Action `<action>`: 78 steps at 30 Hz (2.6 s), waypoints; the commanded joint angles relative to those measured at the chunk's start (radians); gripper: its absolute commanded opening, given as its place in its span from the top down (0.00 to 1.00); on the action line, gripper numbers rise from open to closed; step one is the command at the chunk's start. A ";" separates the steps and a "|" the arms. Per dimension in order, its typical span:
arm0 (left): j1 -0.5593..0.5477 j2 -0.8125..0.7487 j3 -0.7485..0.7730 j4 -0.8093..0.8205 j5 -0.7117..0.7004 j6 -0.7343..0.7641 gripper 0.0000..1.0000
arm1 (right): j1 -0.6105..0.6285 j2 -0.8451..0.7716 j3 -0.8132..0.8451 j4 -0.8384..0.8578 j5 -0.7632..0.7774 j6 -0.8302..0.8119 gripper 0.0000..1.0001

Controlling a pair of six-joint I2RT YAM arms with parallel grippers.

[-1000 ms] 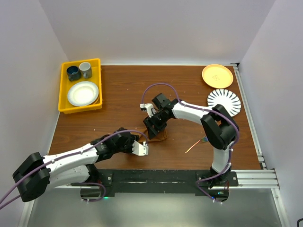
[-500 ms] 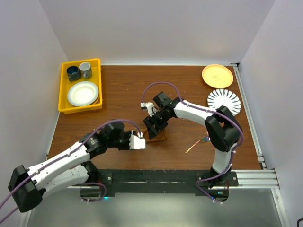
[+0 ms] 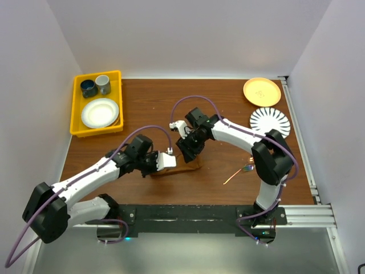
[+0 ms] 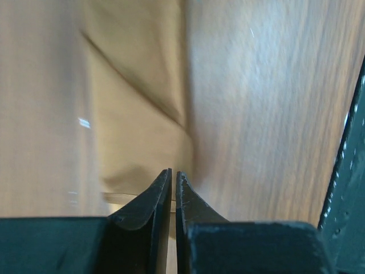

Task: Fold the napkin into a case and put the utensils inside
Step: Rotate the smaller rectangle-folded napkin at the center of the board.

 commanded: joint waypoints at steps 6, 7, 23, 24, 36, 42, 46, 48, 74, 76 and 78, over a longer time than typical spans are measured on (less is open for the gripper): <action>0.003 0.107 -0.103 0.088 -0.037 0.076 0.91 | -0.013 0.121 -0.009 -0.006 0.098 -0.026 0.49; 0.004 0.122 -0.106 0.092 -0.037 0.084 0.91 | -0.013 0.129 0.011 -0.001 0.103 -0.026 0.49; 0.155 0.105 0.228 -0.121 0.146 0.114 0.74 | -0.032 -0.003 0.157 -0.086 0.077 -0.023 0.39; 0.171 0.134 0.234 -0.119 0.128 0.130 0.74 | -0.034 -0.012 0.128 -0.084 0.069 -0.009 0.39; 0.207 0.222 0.124 -0.082 0.019 0.294 0.80 | -0.032 0.052 0.005 -0.049 0.129 0.060 0.51; 0.172 0.220 0.051 -0.098 0.035 0.292 0.85 | -0.036 0.161 0.083 -0.023 0.164 0.042 0.53; 0.110 0.202 0.018 -0.089 0.045 0.266 0.86 | -0.037 0.219 0.160 -0.017 0.168 0.017 0.53; 0.063 0.185 0.004 -0.081 0.046 0.239 0.87 | -0.037 0.245 0.205 -0.015 0.158 0.009 0.50; 0.142 0.127 0.259 0.105 0.204 -0.228 0.00 | -0.152 0.112 0.402 0.034 0.037 0.054 0.02; 0.176 0.150 0.253 0.111 0.209 -0.203 0.00 | -0.184 0.045 0.315 0.051 0.048 0.080 0.02; 0.179 0.167 0.241 0.125 0.175 -0.198 0.00 | -0.207 -0.012 0.263 0.048 0.048 0.092 0.02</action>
